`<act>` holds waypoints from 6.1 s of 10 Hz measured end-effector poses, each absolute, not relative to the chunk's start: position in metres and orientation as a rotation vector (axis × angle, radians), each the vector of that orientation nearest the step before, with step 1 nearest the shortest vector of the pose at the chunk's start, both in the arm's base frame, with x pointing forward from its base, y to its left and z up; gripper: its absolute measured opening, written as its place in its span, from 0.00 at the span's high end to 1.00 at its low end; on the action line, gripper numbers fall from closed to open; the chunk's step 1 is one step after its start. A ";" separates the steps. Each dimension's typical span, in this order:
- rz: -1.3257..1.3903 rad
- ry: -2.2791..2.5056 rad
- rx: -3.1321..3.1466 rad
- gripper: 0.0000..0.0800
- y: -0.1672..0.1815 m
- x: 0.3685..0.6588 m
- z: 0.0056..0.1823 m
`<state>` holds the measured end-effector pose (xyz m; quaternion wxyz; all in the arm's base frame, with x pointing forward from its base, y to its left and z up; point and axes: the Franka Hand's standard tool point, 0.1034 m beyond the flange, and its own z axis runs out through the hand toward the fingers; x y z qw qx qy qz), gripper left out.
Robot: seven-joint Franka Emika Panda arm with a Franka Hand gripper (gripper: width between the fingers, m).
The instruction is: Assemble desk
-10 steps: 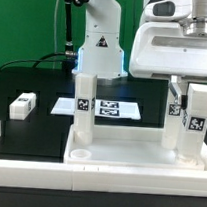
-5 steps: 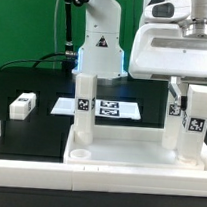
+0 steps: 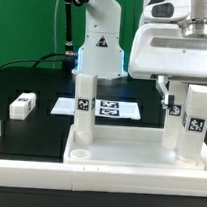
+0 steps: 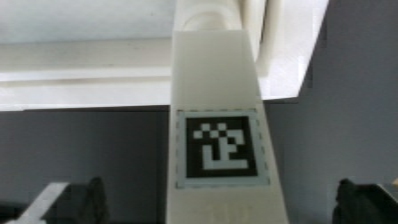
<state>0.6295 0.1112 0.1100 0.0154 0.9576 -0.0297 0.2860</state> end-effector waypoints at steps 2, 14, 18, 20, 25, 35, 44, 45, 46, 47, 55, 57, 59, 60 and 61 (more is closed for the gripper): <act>0.890 -0.092 2.979 0.19 0.111 0.630 0.110; 0.336 -0.133 3.076 0.19 0.093 0.642 0.148; 0.015 -0.200 3.063 0.19 0.095 0.655 0.157; 0.066 -0.240 3.073 0.19 0.106 0.663 0.156; 0.086 -0.254 3.068 0.19 0.117 0.650 0.130; 0.185 -0.545 3.048 0.64 0.109 0.647 0.127; 0.147 -1.947 2.503 0.64 0.101 0.644 0.125; 0.144 -2.056 2.412 0.64 0.101 0.643 0.125; 0.145 -2.127 2.347 0.64 0.102 0.642 0.125; 0.145 -2.160 2.317 0.64 0.102 0.641 0.125; 0.117 -1.628 2.677 0.21 0.094 0.636 0.121; 0.137 -1.500 2.752 0.19 0.092 0.634 0.119; 0.136 -1.347 2.824 0.19 0.092 0.634 0.119; 0.134 -1.219 2.872 0.19 0.092 0.634 0.119; 0.116 -0.981 2.921 0.19 0.101 0.637 0.124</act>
Offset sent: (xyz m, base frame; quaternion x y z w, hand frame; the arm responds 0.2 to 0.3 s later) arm 0.0000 0.0000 0.0000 0.0000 0.0000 0.0000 1.0000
